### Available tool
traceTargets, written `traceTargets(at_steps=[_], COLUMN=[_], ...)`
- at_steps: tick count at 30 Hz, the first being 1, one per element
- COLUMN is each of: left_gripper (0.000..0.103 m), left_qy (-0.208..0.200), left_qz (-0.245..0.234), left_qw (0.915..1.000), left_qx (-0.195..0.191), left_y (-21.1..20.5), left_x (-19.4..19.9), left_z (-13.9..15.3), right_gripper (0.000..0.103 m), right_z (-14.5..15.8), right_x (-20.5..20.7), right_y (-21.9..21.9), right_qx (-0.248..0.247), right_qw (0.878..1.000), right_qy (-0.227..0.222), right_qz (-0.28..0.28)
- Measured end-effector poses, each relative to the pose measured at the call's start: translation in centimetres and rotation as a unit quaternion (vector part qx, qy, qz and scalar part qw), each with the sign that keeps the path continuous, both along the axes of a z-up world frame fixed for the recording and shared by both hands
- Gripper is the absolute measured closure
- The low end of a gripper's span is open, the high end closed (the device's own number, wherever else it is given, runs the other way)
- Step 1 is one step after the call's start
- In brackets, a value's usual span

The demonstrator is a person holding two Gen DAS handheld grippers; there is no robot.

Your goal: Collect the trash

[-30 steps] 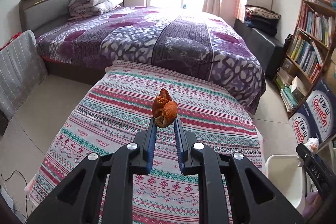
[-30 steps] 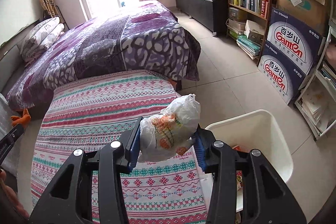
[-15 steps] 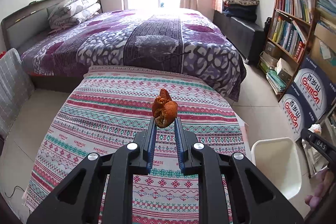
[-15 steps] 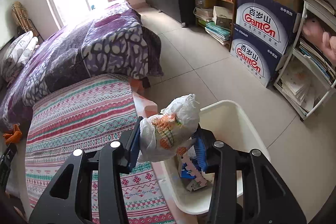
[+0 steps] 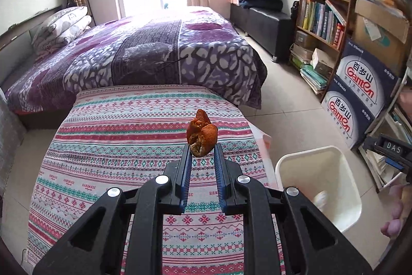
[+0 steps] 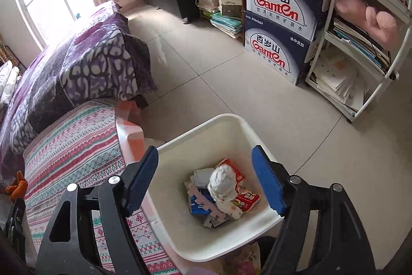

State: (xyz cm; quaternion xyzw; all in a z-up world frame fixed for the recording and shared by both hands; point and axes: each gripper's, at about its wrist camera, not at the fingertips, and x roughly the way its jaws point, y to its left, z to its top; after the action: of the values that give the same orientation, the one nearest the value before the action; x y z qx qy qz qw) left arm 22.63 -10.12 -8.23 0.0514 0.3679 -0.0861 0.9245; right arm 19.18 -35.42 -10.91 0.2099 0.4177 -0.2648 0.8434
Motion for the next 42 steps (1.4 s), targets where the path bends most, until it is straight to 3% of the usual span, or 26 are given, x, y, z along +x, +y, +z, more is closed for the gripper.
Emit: traceTargets(at_steps=[11,19,20,23,25,27,30,37,42], left_gripper=[0.085,0.085,0.081,0.052,0.045,0.028,0.018,0.008,0.007], left_qy=[0.015,0.070,0.081,0.107,0.105,0.100,0.085,-0.003,-0.052], left_qz=[-0.070,-0.141,-0.150,-0.167,-0.170,-0.167,-0.150,-0.074,0.002], left_qw=[0.9974,0.9862,0.9832,0.9741,0.9728,0.9741,0.9781,0.9964,0.9986], left_qx=[0.002,-0.052,-0.064,-0.109,-0.117,-0.116,-0.116,-0.043,-0.009], left_y=[-6.8,-12.0,-12.5,-13.1,-13.1,-12.7,-11.1,-6.2,-2.1], left_x=[-1.7,-2.7,-2.7,-3.0,-3.4,-3.8,-4.6,-7.1,-9.1], left_z=[-1.3,-2.6,-2.8,-3.1,-2.9,-2.5,-1.6,0.0,0.8], right_gripper=[0.018,0.016,0.016,0.014,0.012,0.012,0.008,0.007,0.007], right_z=[0.6,1.3,1.4,1.9,2.5,2.8,3.2,3.5,3.8], right_x=[-3.1,-6.0,-6.3,-7.5,-8.4,-9.0,-9.9,-12.0,-12.4], right_y=[-4.5,-7.7,-7.9,-8.5,-8.6,-8.0,-6.8,-1.7,2.9], right_qx=[-0.004,-0.012,-0.014,-0.024,-0.041,-0.052,-0.064,-0.100,-0.127], right_qw=[0.999,0.995,0.995,0.993,0.990,0.989,0.989,0.989,0.986], right_qy=[-0.008,-0.021,-0.022,-0.031,-0.041,-0.051,-0.066,-0.083,-0.101], right_qz=[-0.050,-0.096,-0.100,-0.113,-0.126,-0.130,-0.112,-0.069,-0.040])
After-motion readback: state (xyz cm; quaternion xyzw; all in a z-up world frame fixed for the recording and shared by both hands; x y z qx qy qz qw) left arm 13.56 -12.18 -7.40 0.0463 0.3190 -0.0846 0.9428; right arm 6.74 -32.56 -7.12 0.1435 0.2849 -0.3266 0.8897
